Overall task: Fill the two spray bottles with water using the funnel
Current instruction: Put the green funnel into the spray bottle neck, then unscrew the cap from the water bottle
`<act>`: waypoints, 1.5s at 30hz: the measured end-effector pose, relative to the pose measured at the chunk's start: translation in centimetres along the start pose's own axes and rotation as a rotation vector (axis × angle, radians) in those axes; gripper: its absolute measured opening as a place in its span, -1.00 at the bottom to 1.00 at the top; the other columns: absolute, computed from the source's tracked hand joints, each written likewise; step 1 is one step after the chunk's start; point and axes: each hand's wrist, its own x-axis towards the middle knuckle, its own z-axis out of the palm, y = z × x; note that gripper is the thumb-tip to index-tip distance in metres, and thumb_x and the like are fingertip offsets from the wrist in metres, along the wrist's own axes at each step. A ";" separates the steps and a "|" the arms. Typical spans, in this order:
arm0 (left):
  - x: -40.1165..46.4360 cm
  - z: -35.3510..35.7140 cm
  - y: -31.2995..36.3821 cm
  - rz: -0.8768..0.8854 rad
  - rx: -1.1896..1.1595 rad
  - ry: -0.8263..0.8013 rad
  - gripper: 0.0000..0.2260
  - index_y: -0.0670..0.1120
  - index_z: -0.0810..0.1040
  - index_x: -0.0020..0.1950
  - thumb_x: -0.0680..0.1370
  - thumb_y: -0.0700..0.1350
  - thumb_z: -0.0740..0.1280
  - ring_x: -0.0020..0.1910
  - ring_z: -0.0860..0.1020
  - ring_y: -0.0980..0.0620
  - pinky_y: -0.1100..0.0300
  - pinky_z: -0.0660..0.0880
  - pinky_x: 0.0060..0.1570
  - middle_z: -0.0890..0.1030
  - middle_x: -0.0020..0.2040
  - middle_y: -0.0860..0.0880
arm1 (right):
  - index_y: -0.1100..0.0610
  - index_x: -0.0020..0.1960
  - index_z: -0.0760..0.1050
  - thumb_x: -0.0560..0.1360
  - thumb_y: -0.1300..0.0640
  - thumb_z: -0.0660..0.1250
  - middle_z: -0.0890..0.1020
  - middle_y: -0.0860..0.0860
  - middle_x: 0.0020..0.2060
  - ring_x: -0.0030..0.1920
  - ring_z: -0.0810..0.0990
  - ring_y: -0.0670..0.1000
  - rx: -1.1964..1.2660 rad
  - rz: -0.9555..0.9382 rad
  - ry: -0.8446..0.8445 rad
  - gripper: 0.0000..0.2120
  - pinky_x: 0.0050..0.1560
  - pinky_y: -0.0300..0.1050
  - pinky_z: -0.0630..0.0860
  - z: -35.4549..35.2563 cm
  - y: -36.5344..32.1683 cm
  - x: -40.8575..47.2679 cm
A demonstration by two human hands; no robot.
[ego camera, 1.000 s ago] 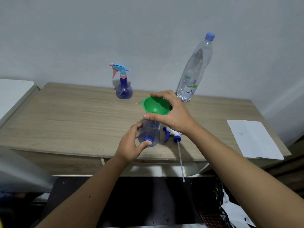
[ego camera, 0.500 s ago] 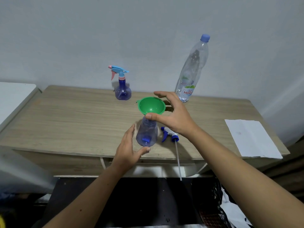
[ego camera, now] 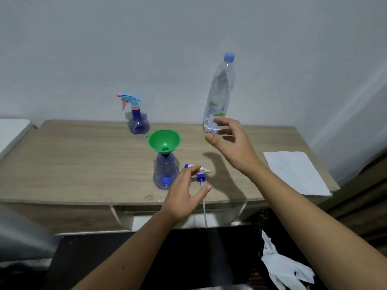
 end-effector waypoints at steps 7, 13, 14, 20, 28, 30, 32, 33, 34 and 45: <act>8.3 3.3 -0.8 -0.043 0.070 0.011 -0.27 0.05 0.28 0.66 0.58 0.18 0.51 0.37 0.39 0.30 0.20 0.38 0.41 0.41 0.54 0.05 | -0.10 0.35 0.50 0.38 -0.24 0.58 0.51 -0.14 0.31 0.18 0.58 -0.23 -0.038 0.026 0.033 -0.39 0.30 -0.11 0.53 -3.2 2.6 4.0; 16.3 6.7 -1.8 -0.165 0.015 0.157 -0.17 -0.05 0.32 0.62 0.46 0.21 0.56 0.43 0.47 0.05 0.03 0.46 0.46 0.44 0.48 -0.01 | -0.02 0.42 0.45 0.43 -0.13 0.61 0.48 -0.08 0.33 0.25 0.58 -0.05 -0.103 0.002 0.095 -0.35 0.27 -0.12 0.53 -5.2 5.6 9.9; 17.6 7.2 -2.0 -0.180 0.012 0.191 -0.15 -0.05 0.32 0.62 0.44 0.25 0.54 0.44 0.47 0.02 0.00 0.47 0.46 0.44 0.47 -0.02 | -0.01 0.42 0.44 0.43 -0.14 0.61 0.48 -0.06 0.32 0.24 0.58 -0.04 -0.116 0.002 0.102 -0.34 0.27 -0.13 0.53 -5.3 6.1 11.1; 25.4 9.5 -1.6 -0.224 0.023 0.315 -0.09 -0.04 0.27 0.66 0.44 0.13 0.64 0.54 0.40 -0.03 0.15 0.39 0.38 0.39 0.55 -0.02 | 0.03 0.47 0.35 0.39 -0.15 0.63 0.40 -0.03 0.35 0.24 0.54 -0.05 -0.143 0.002 0.163 -0.21 0.17 -0.31 0.45 -5.7 8.0 17.6; 31.4 11.3 -1.1 -0.288 -0.105 0.438 -0.02 -0.02 0.21 0.70 0.43 0.16 0.66 0.61 0.36 0.00 0.03 0.37 0.54 0.36 0.62 0.02 | 0.02 0.53 0.29 0.32 -0.14 0.66 0.45 -0.04 0.41 0.34 0.51 -0.05 -0.068 -0.026 0.150 -0.08 0.37 -0.04 0.54 -4.6 9.4 23.7; 31.5 11.6 -1.3 -0.285 -0.102 0.471 -0.06 -0.04 0.24 0.68 0.44 0.15 0.65 0.60 0.38 0.00 0.01 0.40 0.54 0.39 0.61 0.01 | 0.02 0.51 0.32 0.32 -0.10 0.66 0.52 -0.07 0.35 0.32 0.54 -0.07 -0.056 -0.031 0.157 -0.12 0.35 0.01 0.56 -4.2 9.5 24.2; 31.5 11.6 -1.4 -0.283 -0.092 0.480 -0.07 -0.05 0.25 0.67 0.44 0.15 0.65 0.58 0.40 -0.01 0.01 0.42 0.53 0.41 0.60 0.01 | 0.04 0.48 0.34 0.33 -0.05 0.66 0.54 -0.08 0.31 0.27 0.57 -0.09 -0.046 -0.037 0.177 -0.16 0.30 0.01 0.59 -4.2 9.4 24.2; 31.4 11.6 -1.5 -0.289 -0.086 0.478 -0.07 -0.04 0.26 0.67 0.44 0.15 0.65 0.58 0.41 -0.01 0.00 0.43 0.53 0.42 0.59 0.01 | 0.04 0.47 0.35 0.33 -0.04 0.67 0.55 -0.08 0.30 0.24 0.58 -0.10 -0.045 -0.041 0.183 -0.18 0.28 0.01 0.60 -4.2 9.3 24.1; 31.3 11.5 -1.5 -0.296 -0.083 0.475 -0.07 -0.02 0.26 0.66 0.43 0.16 0.66 0.57 0.43 -0.01 -0.02 0.44 0.53 0.43 0.59 0.02 | 0.04 0.46 0.36 0.33 -0.04 0.67 0.55 -0.09 0.29 0.22 0.58 -0.11 -0.048 -0.042 0.187 -0.19 0.26 0.00 0.61 -4.3 9.1 24.0; 25.2 11.2 2.7 -0.273 -0.042 0.397 -0.11 0.06 0.34 0.53 0.34 0.27 0.67 0.43 0.53 0.01 -0.10 0.57 0.33 0.50 0.46 0.09 | 0.03 0.42 0.40 0.37 0.07 0.67 0.56 -0.08 0.28 0.21 0.58 -0.15 -0.048 -0.039 0.213 -0.28 0.09 -0.36 0.56 -7.3 5.0 16.4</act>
